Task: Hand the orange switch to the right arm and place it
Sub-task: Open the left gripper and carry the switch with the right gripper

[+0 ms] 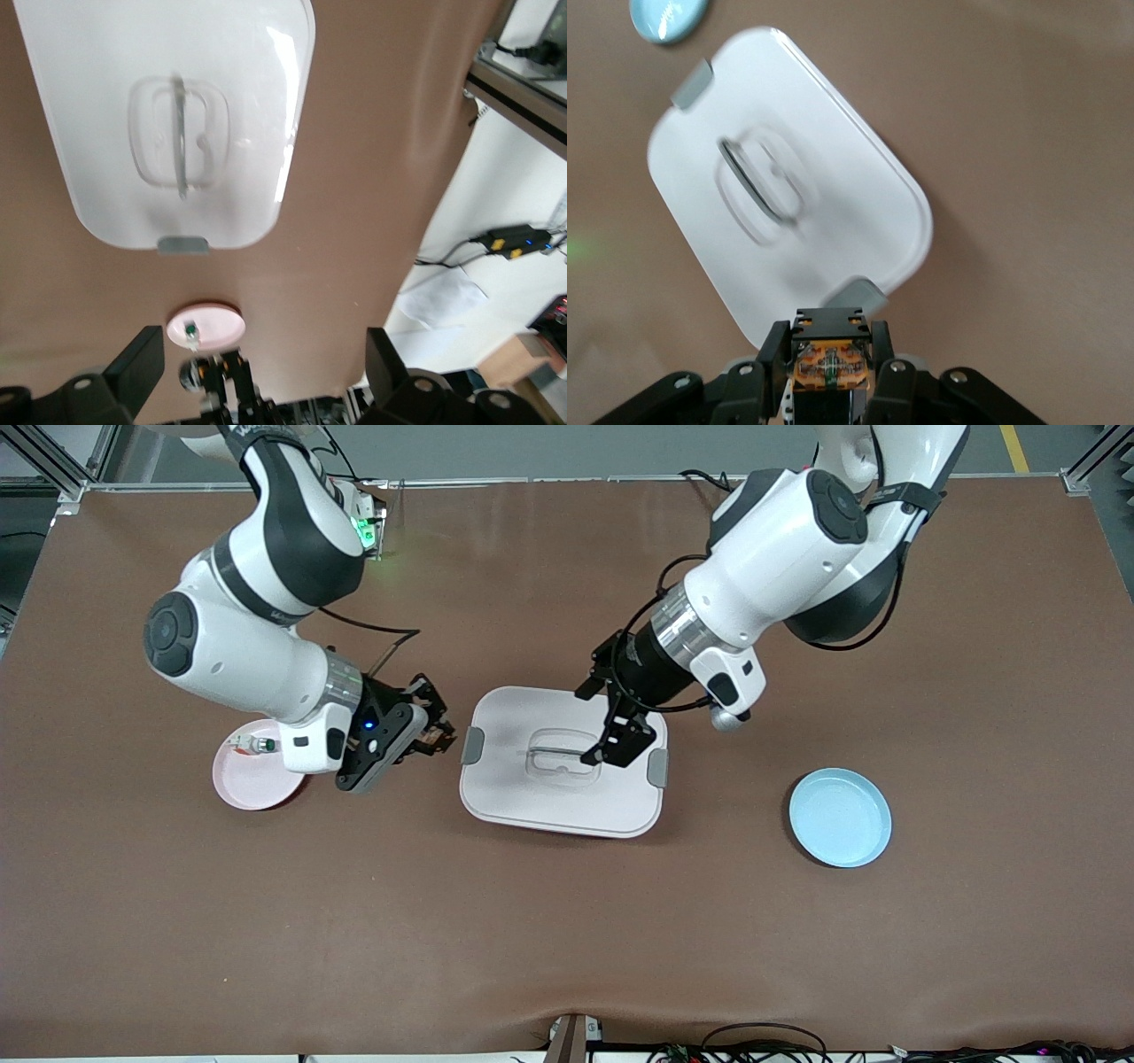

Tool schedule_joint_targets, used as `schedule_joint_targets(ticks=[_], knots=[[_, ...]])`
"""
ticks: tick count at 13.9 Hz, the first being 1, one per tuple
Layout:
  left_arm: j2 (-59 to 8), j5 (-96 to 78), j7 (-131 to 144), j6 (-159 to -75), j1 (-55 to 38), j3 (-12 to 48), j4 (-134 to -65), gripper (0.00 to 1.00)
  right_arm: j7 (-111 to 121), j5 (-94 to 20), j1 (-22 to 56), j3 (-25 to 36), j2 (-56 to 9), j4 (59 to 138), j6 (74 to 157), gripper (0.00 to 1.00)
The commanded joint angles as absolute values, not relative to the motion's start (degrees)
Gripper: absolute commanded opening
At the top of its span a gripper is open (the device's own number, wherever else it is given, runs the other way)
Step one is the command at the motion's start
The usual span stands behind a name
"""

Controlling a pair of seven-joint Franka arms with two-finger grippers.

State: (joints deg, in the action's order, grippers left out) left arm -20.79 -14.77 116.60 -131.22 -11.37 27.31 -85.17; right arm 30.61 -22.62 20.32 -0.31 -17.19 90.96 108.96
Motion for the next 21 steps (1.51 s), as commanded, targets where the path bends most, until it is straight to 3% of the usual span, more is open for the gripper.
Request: schedule_joint_targets(ticks=[1,11,15,21], knots=[[-17.06,-14.06,114.09,-128.06,-8.53,27.51,-89.55,1.0,37.15,-15.85,17.67,-1.05,-16.53,91.58,105.74,0.0],[-10.82,-14.77,87.22,-128.06,1.04,27.86,-105.45,1.0,61.15,-1.86,10.38,-0.97,-11.96,101.24,106.61,0.0],[-7.48,-14.77,76.78,-128.06,4.83,27.77,-110.2,1.0,70.12,-1.32,6.51,-1.05,-8.09,110.37,115.38,0.0],[-3.78,-14.06,36.62,-127.97,8.61,27.42,-115.4,1.0,75.67,5.27,2.03,-0.97,-5.36,121.54,126.99,0.0]])
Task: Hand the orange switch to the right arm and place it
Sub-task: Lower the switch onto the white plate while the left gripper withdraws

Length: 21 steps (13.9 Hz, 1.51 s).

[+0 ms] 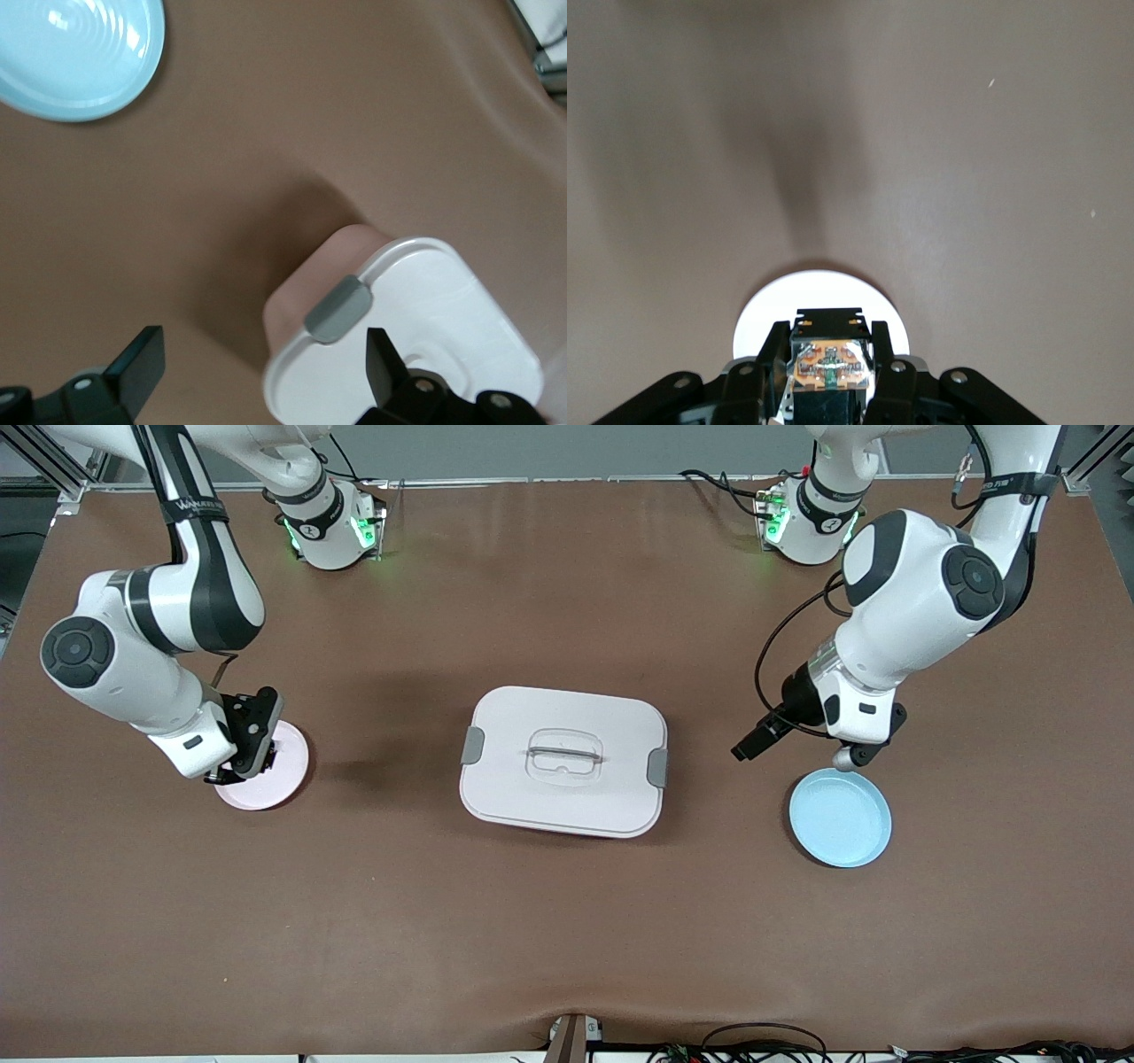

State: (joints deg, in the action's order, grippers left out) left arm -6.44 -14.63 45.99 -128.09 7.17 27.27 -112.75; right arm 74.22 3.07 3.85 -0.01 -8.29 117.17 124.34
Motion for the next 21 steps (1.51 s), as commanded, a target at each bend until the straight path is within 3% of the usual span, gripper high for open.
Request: schedule_joint_targets(ticks=[1,7,17,21], knots=[[-3.43,-13.98,32.39,-128.06,9.57,27.33,-115.66,1.0,76.2,6.32,1.76,-0.97,-5.1,123.29,129.7,0.0],[-2.11,-3.53,14.8,-127.97,14.76,27.42,-116.98,1.0,76.64,8.52,-0.08,-0.88,-5.45,131.04,142.19,0.0],[-2.11,-2.02,3.51,-127.01,23.46,27.33,-112.69,1.0,77.43,13.36,-4.21,-1.05,-12.56,131.22,147.65,0.0],[-1.84,-2.11,3.34,-114.63,24.52,27.25,-104.26,1.0,77.52,13.36,-5.62,-1.05,-15.37,131.31,151.16,0.0]])
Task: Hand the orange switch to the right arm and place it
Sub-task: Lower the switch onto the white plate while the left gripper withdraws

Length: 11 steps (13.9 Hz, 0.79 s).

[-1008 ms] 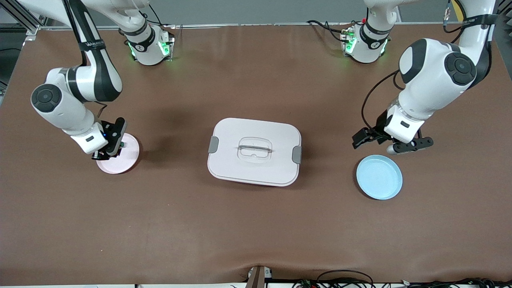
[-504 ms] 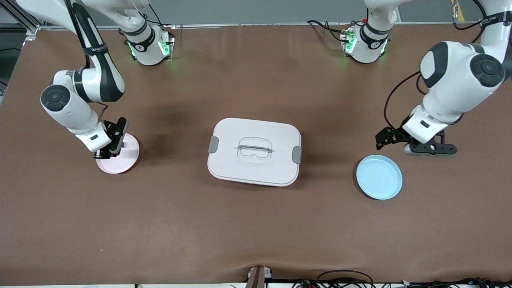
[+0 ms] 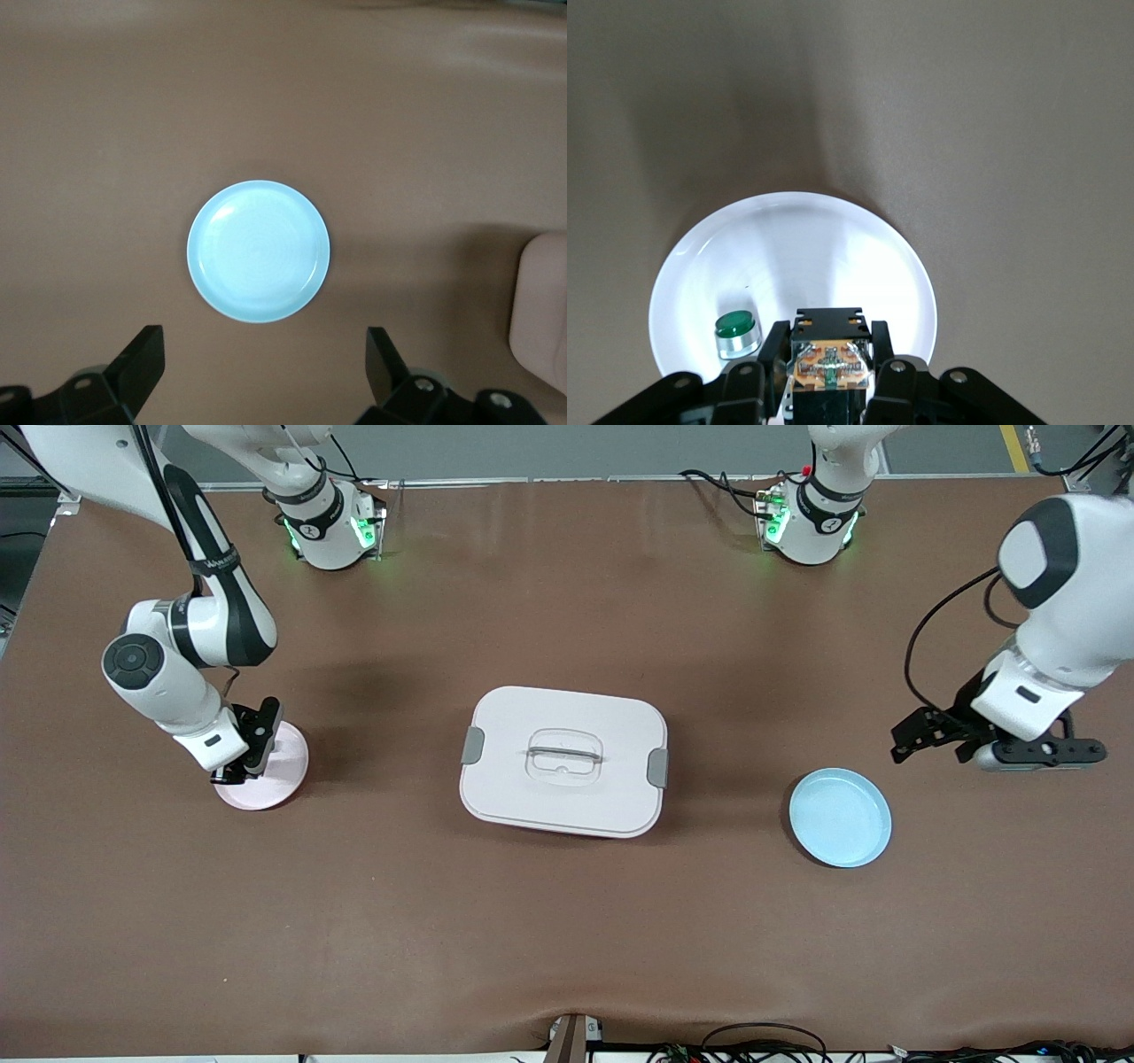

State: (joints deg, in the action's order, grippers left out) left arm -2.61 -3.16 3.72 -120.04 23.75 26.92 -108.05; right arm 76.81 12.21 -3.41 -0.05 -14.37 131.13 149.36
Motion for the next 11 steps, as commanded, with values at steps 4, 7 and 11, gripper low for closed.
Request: schedule_joint_targets(ticks=[4,7,11], knots=[[-1.5,-2.11,3.43,-113.21,26.19,27.42,-101.17,1.0,77.7,13.36,-6.06,-1.14,-18.01,131.57,155.56,0.0],[-1.49,-2.02,3.52,-110.66,26.19,27.42,-99.24,1.0,77.61,13.36,-6.06,-1.14,-19.42,132.01,157.5,0.0],[-1.58,-2.11,3.43,-110.21,26.1,27.33,-98.09,1.0,77.7,13.36,-5.89,-1.14,-20.13,132.01,157.5,0.0]])
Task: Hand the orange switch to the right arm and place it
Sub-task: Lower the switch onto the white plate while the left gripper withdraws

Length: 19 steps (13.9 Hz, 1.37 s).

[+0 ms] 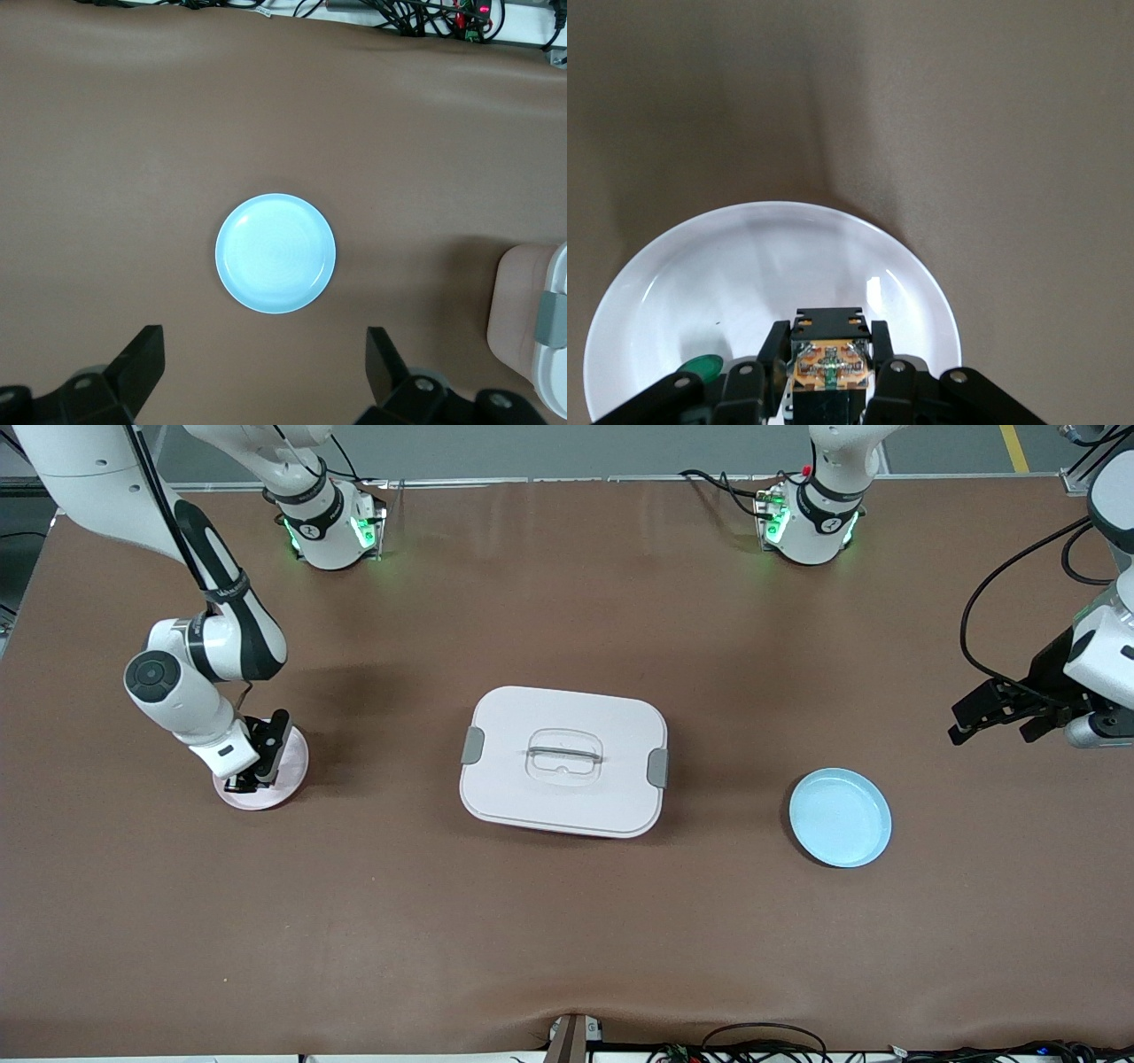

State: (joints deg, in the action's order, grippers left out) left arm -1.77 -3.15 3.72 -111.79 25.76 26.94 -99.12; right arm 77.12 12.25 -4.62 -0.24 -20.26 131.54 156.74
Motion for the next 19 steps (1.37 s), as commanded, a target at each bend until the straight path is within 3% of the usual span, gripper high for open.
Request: schedule_joint_targets(ticks=[1,3,7,9,19], knots=[[-1.58,-2.11,3.34,-110.21,25.93,27.16,-98.09,1.0,77.96,13.36,-5.71,-1.23,-20.21,132.01,157.41,0.0],[-1.58,-2.2,3.51,-110.21,23.83,25.5,-98.09,1.0,80.06,13.36,-5.71,-1.23,-20.56,132.01,157.41,0.0],[-1.5,-2.2,4.13,-110.21,4.96,6.63,-97.74,1.0,81.91,13.36,-5.8,-1.23,-20.92,132.01,157.32,0.0],[-1.67,-2.2,4.31,-110.21,0.46,2.39,-96.95,1.0,81.91,13.36,-5.71,-1.23,-20.92,132.01,157.32,0.0],[-1.49,-2.2,4.31,-108.73,0.44,1.85,-95.19,1.0,79.37,12.66,-6.24,-1.32,-21.71,131.92,156.88,0.0]])
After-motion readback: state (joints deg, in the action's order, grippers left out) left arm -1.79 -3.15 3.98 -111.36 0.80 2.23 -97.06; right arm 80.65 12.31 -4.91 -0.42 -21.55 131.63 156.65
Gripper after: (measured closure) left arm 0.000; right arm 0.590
